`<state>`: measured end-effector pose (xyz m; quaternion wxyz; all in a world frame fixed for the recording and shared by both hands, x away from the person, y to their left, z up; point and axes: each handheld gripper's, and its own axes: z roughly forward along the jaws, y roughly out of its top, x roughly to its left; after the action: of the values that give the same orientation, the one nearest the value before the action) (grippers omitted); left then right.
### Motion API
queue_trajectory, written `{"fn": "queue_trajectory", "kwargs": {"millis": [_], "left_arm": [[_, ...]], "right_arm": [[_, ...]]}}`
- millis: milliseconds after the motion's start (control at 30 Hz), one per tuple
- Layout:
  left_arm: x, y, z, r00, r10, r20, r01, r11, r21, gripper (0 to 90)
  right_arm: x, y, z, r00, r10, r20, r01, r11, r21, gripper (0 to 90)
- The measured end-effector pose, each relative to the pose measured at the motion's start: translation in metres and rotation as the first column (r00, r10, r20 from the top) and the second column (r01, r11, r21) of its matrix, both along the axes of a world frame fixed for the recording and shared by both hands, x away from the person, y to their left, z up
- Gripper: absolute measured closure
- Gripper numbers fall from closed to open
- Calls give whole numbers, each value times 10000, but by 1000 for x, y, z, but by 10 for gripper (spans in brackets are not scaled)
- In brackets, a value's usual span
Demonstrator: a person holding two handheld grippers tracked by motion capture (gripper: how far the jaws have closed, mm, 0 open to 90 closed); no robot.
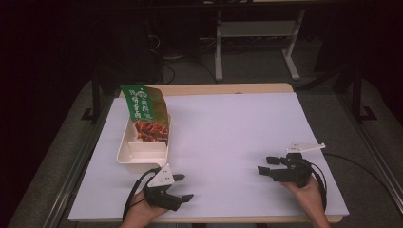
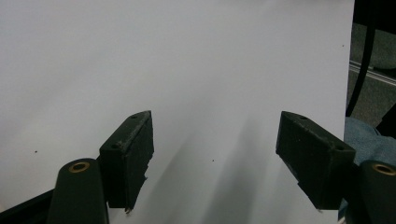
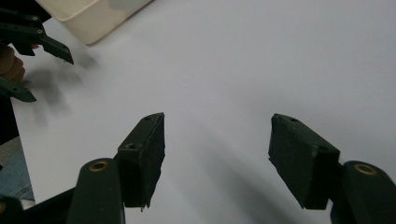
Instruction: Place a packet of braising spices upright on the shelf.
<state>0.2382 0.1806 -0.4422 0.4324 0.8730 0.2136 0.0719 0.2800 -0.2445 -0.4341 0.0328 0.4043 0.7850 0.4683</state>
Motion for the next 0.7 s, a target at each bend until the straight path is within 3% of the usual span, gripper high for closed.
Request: {"fn": "queue_trajectory", "kwargs": {"millis": [233, 333, 400, 700], "left_arm": [[-1, 0, 0, 10000, 8, 40, -7, 10000, -50, 274], [-1, 0, 0, 10000, -39, 49, 39, 10000, -29, 273], [-1, 0, 1, 10000, -65, 73, 65, 10000, -32, 273], [-3, 1, 2, 9998, -95, 147, 96, 9999, -83, 270]], "right_arm": [[-17, -4, 0, 9996, -73, 275, 75, 10000, -55, 347], [-24, -4, -4, 9996, -129, 248, 125, 9998, 178, 335], [-28, -2, -5, 9997, -71, 246, 71, 10000, 8, 333], [-32, 11, -2, 9984, 6, 573, 3, 9999, -169, 312]]}}
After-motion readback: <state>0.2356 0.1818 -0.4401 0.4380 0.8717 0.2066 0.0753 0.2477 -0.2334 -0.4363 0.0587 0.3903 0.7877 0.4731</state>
